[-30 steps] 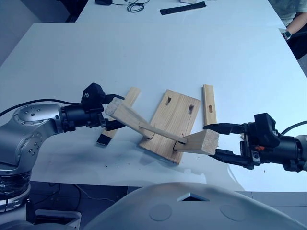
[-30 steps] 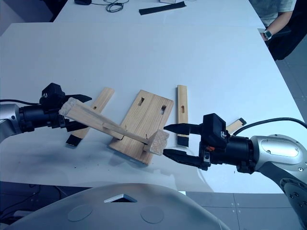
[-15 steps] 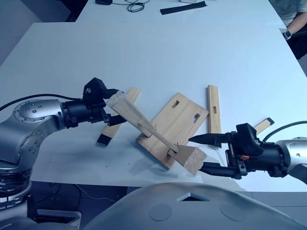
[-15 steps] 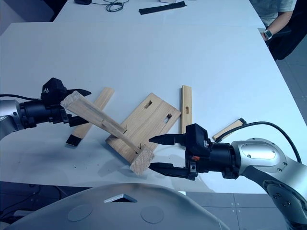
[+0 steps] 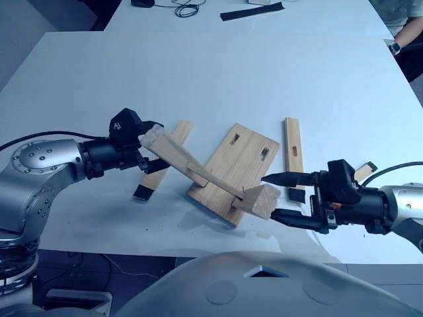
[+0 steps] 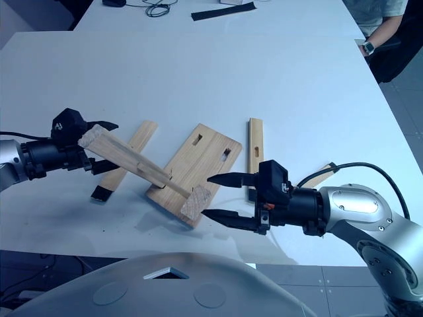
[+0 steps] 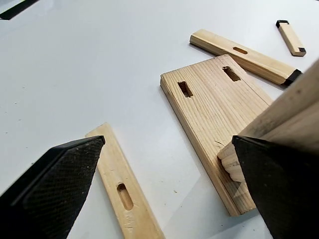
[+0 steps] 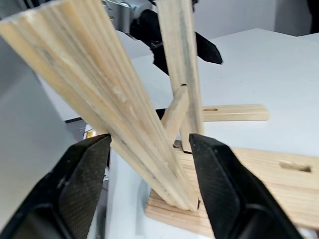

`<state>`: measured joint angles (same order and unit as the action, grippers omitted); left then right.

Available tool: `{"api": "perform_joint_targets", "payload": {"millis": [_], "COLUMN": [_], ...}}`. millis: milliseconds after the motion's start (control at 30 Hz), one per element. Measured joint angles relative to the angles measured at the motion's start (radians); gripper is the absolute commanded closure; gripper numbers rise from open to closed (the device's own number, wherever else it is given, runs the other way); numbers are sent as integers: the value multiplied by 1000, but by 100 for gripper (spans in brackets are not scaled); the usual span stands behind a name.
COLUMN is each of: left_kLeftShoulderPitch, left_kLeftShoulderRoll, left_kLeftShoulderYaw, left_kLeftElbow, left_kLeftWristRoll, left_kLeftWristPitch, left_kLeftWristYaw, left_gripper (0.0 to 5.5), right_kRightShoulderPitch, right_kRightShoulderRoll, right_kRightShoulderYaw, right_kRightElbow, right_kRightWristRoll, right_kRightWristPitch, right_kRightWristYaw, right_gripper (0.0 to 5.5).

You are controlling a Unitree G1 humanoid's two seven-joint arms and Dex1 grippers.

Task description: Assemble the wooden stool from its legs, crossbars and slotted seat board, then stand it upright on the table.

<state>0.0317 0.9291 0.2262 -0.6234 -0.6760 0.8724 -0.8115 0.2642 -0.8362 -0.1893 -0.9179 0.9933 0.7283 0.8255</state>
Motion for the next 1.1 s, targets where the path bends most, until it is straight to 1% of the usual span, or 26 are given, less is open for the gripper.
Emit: {"api": "perform_joint_targets", "payload": {"millis": [233, 333, 367, 400, 500, 567, 633, 667, 700, 733, 933, 1100], "left_kLeftShoulderPitch": [-7, -9, -10, -9, -5, 4, 13, -9, -39, -58, -76, -32], "left_kLeftShoulderRoll": [-1, -2, -7, -16, -67, -84, -106, -150, -166, -171, -181, -182], "left_kLeftShoulderYaw": [3, 3, -1, -10, -85, -145, -203, -211, -217, -217, -221, -226], "left_kLeftElbow": [0, 0, -3, -13, -85, -130, -156, -157, -150, -135, -48, -22], "left_kLeftWristRoll": [20, 31, 31, 31, -1, -46, -77, -92, -91, -87, -32, 25], "left_kLeftWristPitch": [0, 0, 0, 0, -4, -4, -9, -42, -63, -72, -112, -162], "left_kLeftWristYaw": [28, 32, 32, 32, 6, -52, -85, -78, -73, -63, -25, -12], "left_gripper": [72, 72, 72, 72, 72, 72, 72, 72, 72, 72, 72, 72], "right_kRightShoulderPitch": [-22, -33, -46, -47, -84, -103, -123, -125, -123, -123, -121, -106], "right_kRightShoulderRoll": [37, 49, 52, 54, 66, 71, 81, 88, 97, 104, 104, 97], "right_kRightShoulderYaw": [32, 24, 19, 20, 16, 20, 41, 79, 123, 139, 138, 118], "right_kRightElbow": [34, 53, 72, 84, 159, 176, 174, 150, 120, 102, 93, 95], "right_kRightWristRoll": [-82, -109, -151, -181, -292, -318, -318, -299, -271, -255, -250, -255], "right_kRightWristPitch": [-42, -52, -52, -45, -18, -11, -12, -12, -11, -12, -12, -12], "right_kRightWristYaw": [-12, -53, -105, -139, -277, -301, -298, -279, -247, -234, -232, -231], "right_gripper": [261, 261, 261, 261, 261, 261, 261, 261, 261, 261, 261, 261]}}
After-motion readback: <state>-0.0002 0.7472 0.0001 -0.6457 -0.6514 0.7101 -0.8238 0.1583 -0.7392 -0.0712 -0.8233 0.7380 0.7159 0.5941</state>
